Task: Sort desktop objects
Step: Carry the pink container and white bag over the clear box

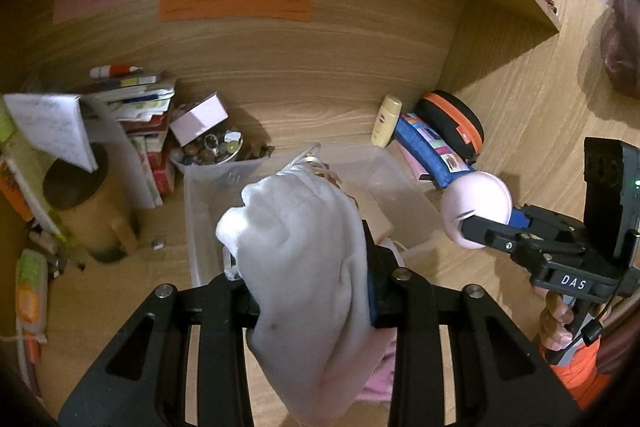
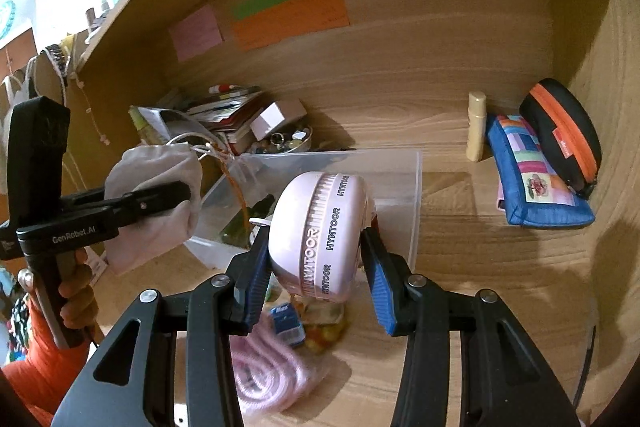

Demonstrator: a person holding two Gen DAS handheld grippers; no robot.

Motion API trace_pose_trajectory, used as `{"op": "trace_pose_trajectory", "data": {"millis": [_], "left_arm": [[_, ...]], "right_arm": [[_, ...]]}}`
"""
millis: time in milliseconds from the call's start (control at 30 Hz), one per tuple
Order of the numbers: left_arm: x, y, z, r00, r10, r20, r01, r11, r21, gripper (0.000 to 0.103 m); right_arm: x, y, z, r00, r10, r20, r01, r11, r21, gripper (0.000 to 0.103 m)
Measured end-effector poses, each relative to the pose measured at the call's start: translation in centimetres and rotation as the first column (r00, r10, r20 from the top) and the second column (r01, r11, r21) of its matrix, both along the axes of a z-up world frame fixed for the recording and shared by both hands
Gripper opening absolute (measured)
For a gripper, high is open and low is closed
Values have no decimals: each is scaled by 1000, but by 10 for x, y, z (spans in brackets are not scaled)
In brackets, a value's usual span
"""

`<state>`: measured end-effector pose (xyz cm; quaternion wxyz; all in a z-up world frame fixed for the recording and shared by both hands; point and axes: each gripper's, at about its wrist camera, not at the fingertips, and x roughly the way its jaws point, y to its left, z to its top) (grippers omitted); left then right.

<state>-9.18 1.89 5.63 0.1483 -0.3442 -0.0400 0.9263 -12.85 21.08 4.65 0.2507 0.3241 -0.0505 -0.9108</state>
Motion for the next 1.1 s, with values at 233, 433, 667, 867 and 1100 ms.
{"op": "trace_pose_trajectory", "data": {"millis": [233,433,667,867,1100], "left_arm": [[-35,8,-14,999,-43,23,44,999,-29,33],[-69,14,-41,993,-60,103,63,998,-28,33],[-86,20,-55,990,-71,123,74,997,-23,33],[-95,23,-65,987,-73,142,79,996,-31,33],[-104,23,-76,980,-71,189,78,997,-30,42]], "right_arm": [[-25,-2,-16,999,-27,38,25,999,40,41],[-39,-3,-26,997,-48,67,43,996,77,41],[-46,-9,-36,996,-50,74,41,992,123,41],[-56,-13,-44,995,-44,93,30,989,144,41],[-61,-13,-44,994,-51,96,35,986,162,41]]}}
